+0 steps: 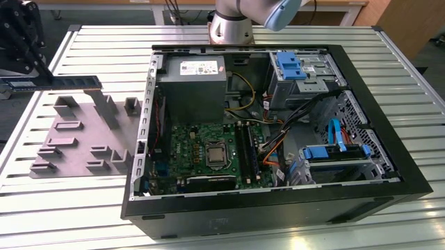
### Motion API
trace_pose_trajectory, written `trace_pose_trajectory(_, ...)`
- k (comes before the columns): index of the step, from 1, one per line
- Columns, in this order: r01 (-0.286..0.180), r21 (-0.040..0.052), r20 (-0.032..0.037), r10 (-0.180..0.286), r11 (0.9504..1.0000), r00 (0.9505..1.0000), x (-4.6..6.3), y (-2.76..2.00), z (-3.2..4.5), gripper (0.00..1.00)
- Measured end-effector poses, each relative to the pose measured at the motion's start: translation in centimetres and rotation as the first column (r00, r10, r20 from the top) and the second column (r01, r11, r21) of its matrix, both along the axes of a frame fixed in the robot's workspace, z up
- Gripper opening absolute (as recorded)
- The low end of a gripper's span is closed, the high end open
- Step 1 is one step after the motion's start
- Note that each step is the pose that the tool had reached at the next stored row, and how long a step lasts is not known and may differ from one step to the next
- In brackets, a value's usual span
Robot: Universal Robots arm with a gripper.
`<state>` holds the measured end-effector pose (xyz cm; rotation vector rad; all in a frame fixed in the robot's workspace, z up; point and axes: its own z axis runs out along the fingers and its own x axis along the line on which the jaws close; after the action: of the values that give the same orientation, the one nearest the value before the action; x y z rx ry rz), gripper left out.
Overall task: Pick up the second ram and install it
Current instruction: 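Pick up the second ram and move it above second insertion slot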
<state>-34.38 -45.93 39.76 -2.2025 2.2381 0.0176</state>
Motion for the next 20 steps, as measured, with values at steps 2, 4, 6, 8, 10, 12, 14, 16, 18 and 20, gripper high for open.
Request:
trace_pose_trajectory(2,0.0,0.0,-0.0002,0.0,1.0,1.0,0.5,0.0,0.0,0.14)
trace_pose_trajectory(4,0.0,0.0,-0.0004,0.0,1.0,1.0,1.0,0.0,0.0,0.14)
trace_pose_trajectory(6,0.0,0.0,-0.0006,0.0,1.0,1.0,1.5,0.0,0.0,0.14)
trace_pose_trajectory(8,0.0,0.0,-0.0007,0.0,1.0,1.0,2.0,0.0,0.0,0.14)
trace_pose_trajectory(10,0.0,0.0,-0.0009,0.0,1.0,1.0,2.6,0.0,0.0,0.14)
trace_pose_trajectory(12,0.0,0.0,-0.0009,0.0,1.0,1.0,3.0,0.0,-0.01,0.14)
trace_pose_trajectory(14,0.0,0.0,-0.001,0.0,1.0,1.0,3.5,0.0,-0.01,0.14)
trace_pose_trajectory(16,0.0,0.0,-0.0013,0.0,1.0,1.0,4.1,0.0,-0.01,0.14)
trace_pose_trajectory(18,0.0,0.0,-0.0016,0.0,1.0,1.0,4.7,0.0,-0.01,0.14)
trace_pose_trajectory(20,0.0,0.0,-0.002,0.0,1.0,1.0,5.3,0.0,-0.01,0.14)
